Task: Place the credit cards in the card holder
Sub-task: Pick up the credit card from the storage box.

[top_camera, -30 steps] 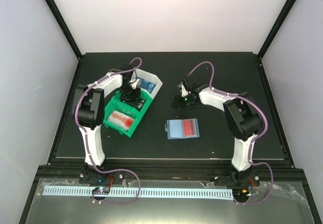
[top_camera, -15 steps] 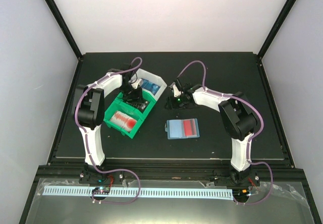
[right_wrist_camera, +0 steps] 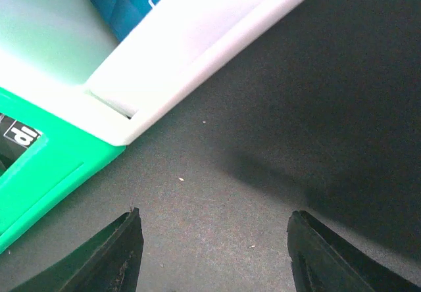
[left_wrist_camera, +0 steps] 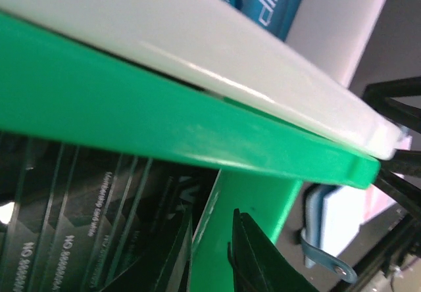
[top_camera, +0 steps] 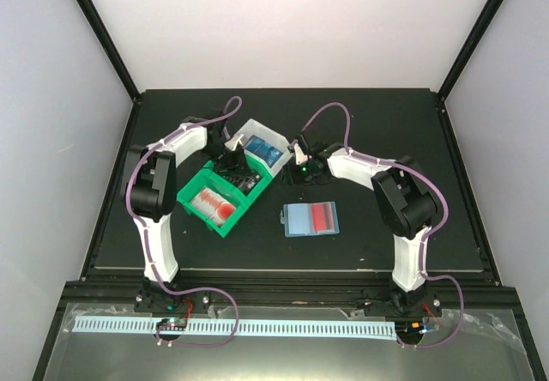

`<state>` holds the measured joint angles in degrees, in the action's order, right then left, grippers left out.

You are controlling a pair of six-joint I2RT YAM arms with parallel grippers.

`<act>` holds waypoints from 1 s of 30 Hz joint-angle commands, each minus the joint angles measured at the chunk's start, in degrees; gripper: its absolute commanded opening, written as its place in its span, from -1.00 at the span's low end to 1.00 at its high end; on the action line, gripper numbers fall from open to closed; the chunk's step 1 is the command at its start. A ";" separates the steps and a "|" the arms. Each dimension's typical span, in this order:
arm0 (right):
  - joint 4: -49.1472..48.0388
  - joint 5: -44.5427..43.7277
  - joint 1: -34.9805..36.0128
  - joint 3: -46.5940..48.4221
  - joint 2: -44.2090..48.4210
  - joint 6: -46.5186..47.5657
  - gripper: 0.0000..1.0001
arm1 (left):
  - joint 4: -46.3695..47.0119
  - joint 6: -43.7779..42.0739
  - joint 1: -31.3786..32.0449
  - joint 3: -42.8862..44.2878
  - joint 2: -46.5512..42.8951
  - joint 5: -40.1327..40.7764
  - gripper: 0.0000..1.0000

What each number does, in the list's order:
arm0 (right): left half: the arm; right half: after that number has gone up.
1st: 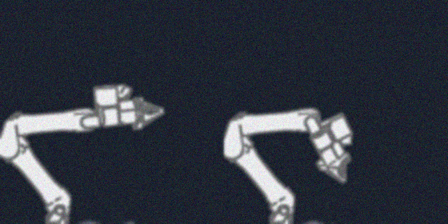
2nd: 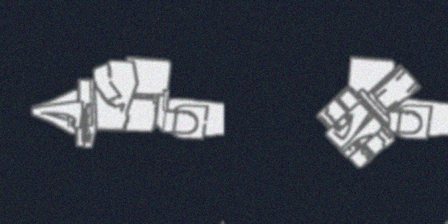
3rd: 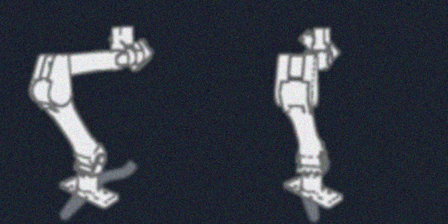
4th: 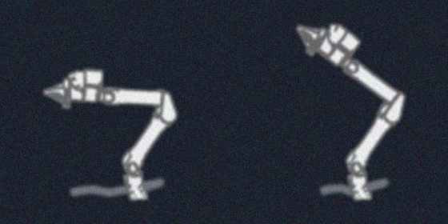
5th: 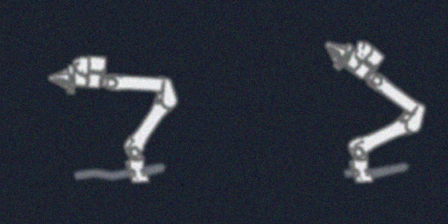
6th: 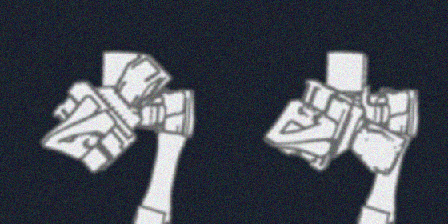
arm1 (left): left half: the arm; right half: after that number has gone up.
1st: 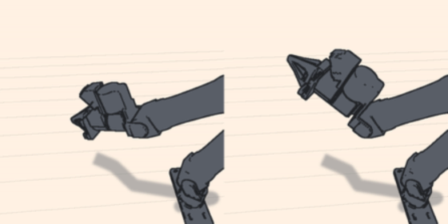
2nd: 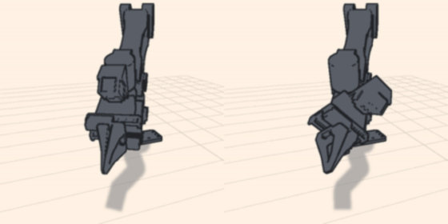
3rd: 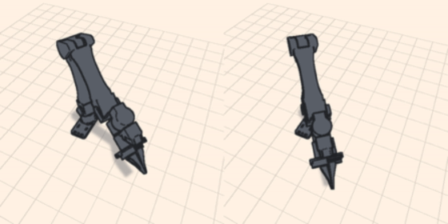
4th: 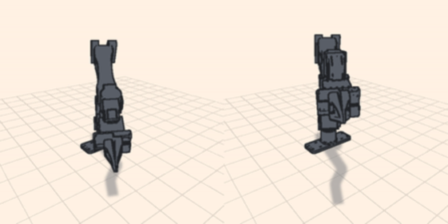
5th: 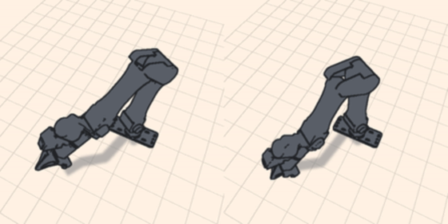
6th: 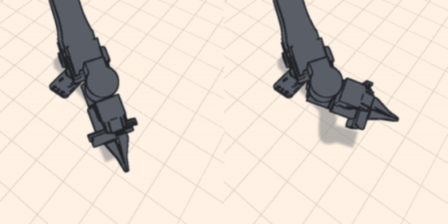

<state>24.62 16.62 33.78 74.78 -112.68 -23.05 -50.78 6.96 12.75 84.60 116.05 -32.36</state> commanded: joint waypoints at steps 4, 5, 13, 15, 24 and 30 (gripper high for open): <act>0.34 -1.20 0.41 0.54 0.06 -0.29 0.24 | -2.94 -0.08 0.91 -1.72 -3.52 -8.12 -0.61; 0.34 -1.31 0.41 0.54 0.04 -0.37 0.24 | -3.15 -0.09 0.99 -2.07 -3.78 -8.25 -0.61; 0.43 -2.04 0.42 0.45 0.08 -0.58 0.24 | -3.64 -0.88 2.58 -4.25 -5.38 -5.62 -0.54; 0.43 -2.12 0.44 0.37 0.06 -0.56 0.24 | -3.32 -0.90 2.95 -3.74 -5.28 -3.27 -0.49; 0.66 -2.72 0.41 0.28 0.33 -0.48 0.24 | -3.15 -2.06 4.71 0.88 -2.59 4.59 -0.61; 0.93 -3.42 0.41 -0.08 1.12 -0.51 0.24 | -4.48 -3.71 4.91 3.21 -4.40 9.06 -0.96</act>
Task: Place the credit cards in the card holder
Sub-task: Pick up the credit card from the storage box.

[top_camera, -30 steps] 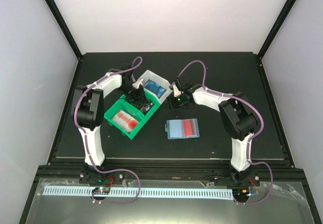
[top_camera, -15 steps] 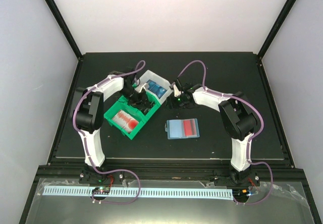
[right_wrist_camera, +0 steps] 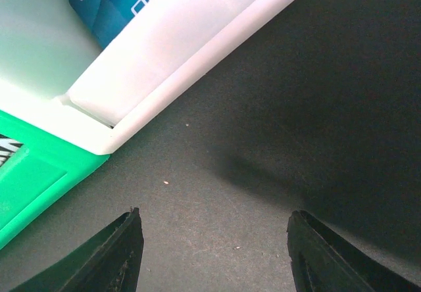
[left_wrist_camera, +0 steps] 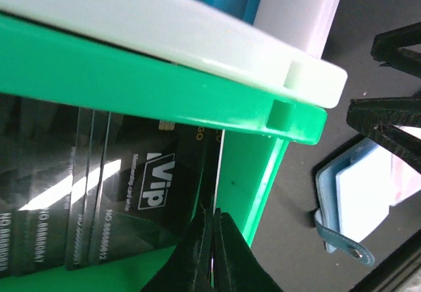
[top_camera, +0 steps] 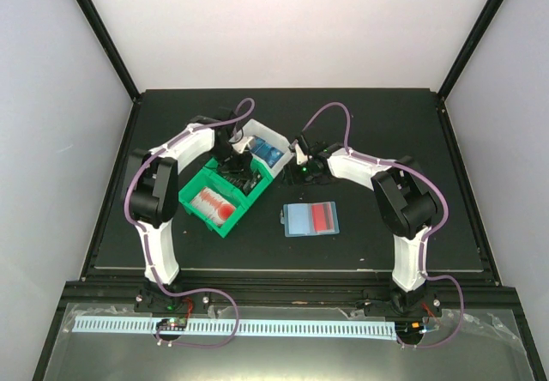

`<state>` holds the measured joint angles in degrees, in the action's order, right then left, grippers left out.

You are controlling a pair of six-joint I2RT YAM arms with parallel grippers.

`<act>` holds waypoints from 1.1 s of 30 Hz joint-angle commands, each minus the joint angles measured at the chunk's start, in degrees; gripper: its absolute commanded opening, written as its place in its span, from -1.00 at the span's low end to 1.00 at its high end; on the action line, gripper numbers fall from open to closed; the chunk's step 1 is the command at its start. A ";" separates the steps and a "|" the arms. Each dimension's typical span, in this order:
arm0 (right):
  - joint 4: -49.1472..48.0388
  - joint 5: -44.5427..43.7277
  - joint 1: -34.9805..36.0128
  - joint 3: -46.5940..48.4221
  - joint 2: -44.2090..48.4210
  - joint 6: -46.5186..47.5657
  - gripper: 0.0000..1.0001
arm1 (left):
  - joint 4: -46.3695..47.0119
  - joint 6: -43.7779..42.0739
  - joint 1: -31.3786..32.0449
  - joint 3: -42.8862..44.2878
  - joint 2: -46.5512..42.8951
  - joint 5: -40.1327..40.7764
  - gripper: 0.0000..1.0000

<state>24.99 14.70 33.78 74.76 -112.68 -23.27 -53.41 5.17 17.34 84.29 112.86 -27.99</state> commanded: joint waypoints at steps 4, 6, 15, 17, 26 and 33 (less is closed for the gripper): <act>1.11 -2.00 0.46 0.26 2.00 -0.19 0.24 | -2.92 -1.24 0.74 5.49 -3.18 8.03 -0.97; 1.46 -2.12 0.41 0.45 2.95 -0.05 0.24 | -4.32 -0.92 0.84 6.46 -4.21 9.06 -0.97; 6.02 10.02 0.08 5.70 9.75 0.71 0.26 | -17.87 12.60 0.65 15.82 -10.50 13.81 -0.97; 7.04 13.46 -0.16 8.30 11.06 0.12 0.31 | -19.77 17.12 0.36 16.19 -11.98 12.04 -0.97; -10.45 33.63 -3.48 6.21 14.85 -25.74 0.52 | -7.39 39.94 0.17 11.16 -21.34 -10.57 -0.97; -18.94 35.82 -3.40 1.38 20.40 -38.50 0.54 | 14.68 60.44 0.06 -1.79 -30.47 -24.06 -0.97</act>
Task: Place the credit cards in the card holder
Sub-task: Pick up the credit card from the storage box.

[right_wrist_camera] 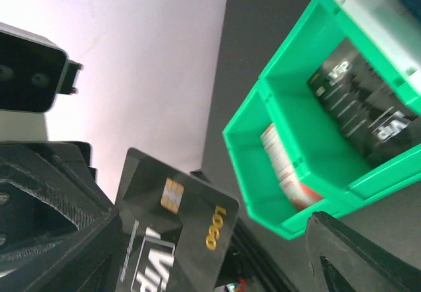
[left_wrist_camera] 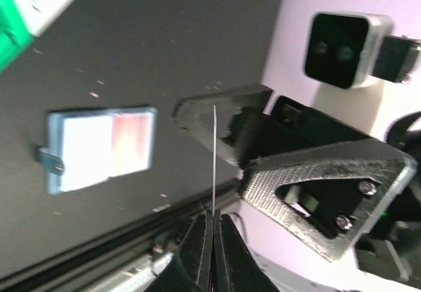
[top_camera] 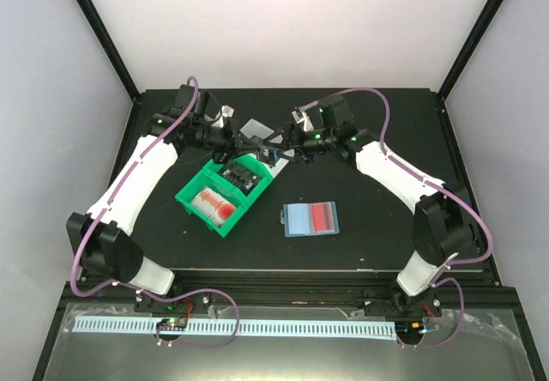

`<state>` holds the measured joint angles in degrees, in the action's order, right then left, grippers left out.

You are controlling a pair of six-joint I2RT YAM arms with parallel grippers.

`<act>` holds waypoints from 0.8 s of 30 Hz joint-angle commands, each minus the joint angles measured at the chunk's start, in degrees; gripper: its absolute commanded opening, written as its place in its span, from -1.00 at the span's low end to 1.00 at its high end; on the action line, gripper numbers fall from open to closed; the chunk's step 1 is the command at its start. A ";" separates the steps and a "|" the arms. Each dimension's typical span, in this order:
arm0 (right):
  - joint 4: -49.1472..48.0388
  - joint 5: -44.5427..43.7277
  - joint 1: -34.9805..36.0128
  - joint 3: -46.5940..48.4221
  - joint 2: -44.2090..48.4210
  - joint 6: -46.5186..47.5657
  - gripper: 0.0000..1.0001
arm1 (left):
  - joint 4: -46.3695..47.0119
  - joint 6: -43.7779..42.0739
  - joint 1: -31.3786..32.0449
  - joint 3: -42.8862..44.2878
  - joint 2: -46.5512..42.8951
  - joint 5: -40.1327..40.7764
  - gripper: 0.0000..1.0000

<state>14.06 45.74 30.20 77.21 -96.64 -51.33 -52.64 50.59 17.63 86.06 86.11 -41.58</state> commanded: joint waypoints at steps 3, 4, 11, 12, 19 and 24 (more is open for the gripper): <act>-8.77 6.04 0.14 -1.23 5.57 -13.15 0.49 | 16.84 18.10 -0.29 -4.86 -5.44 -11.82 -0.97; -8.95 6.37 0.18 -1.44 5.89 -14.06 0.45 | 17.52 18.76 -0.31 -5.14 -5.81 -12.11 -0.97; -18.05 6.63 0.13 -7.46 10.96 -22.27 0.04 | 25.74 25.47 -0.31 -10.10 -8.56 -14.84 -0.97; -18.20 6.53 0.13 -7.81 11.41 -22.47 -0.05 | 26.02 25.64 -0.31 -10.26 -8.80 -15.00 -0.97; -17.17 3.17 -0.35 -11.52 14.88 -21.77 -0.86 | 26.39 23.84 -0.16 -12.98 -10.41 -14.99 -0.95; -13.15 -0.21 -0.75 -14.38 18.63 -18.90 -0.98 | 25.57 18.44 0.64 -16.67 -11.68 -13.99 -0.86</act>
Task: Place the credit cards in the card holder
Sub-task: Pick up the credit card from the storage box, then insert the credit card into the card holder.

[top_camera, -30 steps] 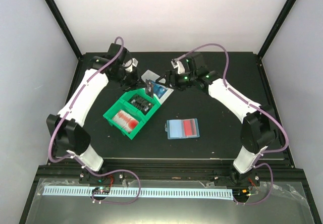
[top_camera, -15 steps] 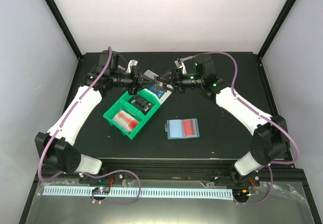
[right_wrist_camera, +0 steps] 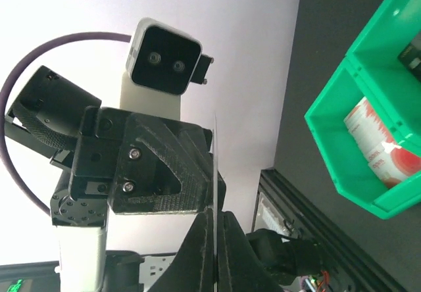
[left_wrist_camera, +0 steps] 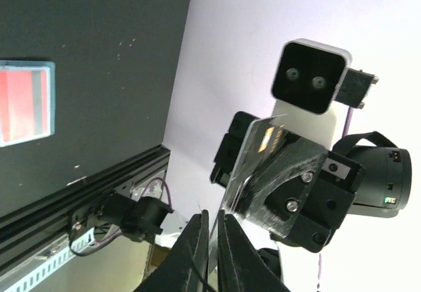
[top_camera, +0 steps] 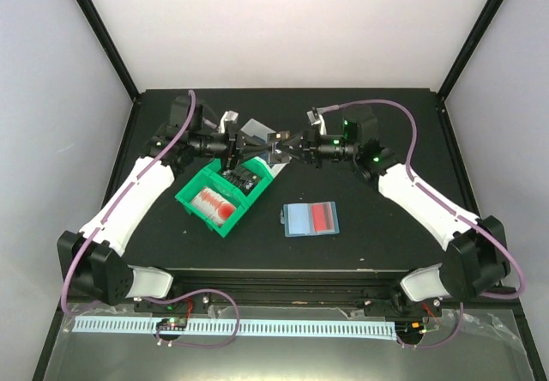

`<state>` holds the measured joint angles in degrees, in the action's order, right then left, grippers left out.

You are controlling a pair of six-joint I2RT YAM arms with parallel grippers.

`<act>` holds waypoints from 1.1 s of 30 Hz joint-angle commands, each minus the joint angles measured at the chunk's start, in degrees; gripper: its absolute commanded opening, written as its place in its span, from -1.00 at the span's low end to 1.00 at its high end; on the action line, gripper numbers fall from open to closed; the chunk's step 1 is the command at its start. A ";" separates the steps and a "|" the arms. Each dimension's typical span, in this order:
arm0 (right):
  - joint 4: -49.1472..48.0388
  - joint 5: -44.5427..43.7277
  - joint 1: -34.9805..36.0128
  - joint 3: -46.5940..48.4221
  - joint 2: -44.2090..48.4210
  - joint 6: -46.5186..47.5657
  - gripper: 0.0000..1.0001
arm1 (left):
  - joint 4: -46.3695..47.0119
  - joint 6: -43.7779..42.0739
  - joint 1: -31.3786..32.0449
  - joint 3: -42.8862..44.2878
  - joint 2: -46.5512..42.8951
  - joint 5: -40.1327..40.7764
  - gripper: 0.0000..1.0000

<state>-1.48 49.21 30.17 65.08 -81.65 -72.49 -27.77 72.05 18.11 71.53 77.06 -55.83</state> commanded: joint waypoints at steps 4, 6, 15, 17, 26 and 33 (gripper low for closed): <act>5.67 -6.95 -0.73 -6.25 7.93 6.37 -0.98 | -0.64 -10.66 1.56 -7.32 -4.19 2.18 -0.28; 7.47 -8.66 -0.73 -9.63 10.86 9.28 -0.98 | -1.16 -14.66 2.66 -10.40 -7.08 5.01 0.03; 18.77 -19.59 -2.33 -23.58 15.95 27.67 -0.98 | 3.11 -25.99 14.77 -20.56 -8.40 20.01 0.25; 17.40 -20.48 -2.98 -26.42 15.86 29.75 -0.98 | 6.97 -26.67 18.50 -21.82 -7.41 24.64 0.22; 7.99 -19.87 -4.28 -32.17 7.48 35.78 -0.98 | 12.77 -31.54 27.93 -18.52 7.56 35.39 -0.04; 4.95 -18.28 -5.65 -31.60 0.09 38.48 -0.98 | 12.64 -34.50 30.14 -14.57 15.49 39.00 -0.06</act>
<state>8.45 30.09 25.17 33.28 -78.98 -36.77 -17.45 41.30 46.74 53.25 90.70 -21.87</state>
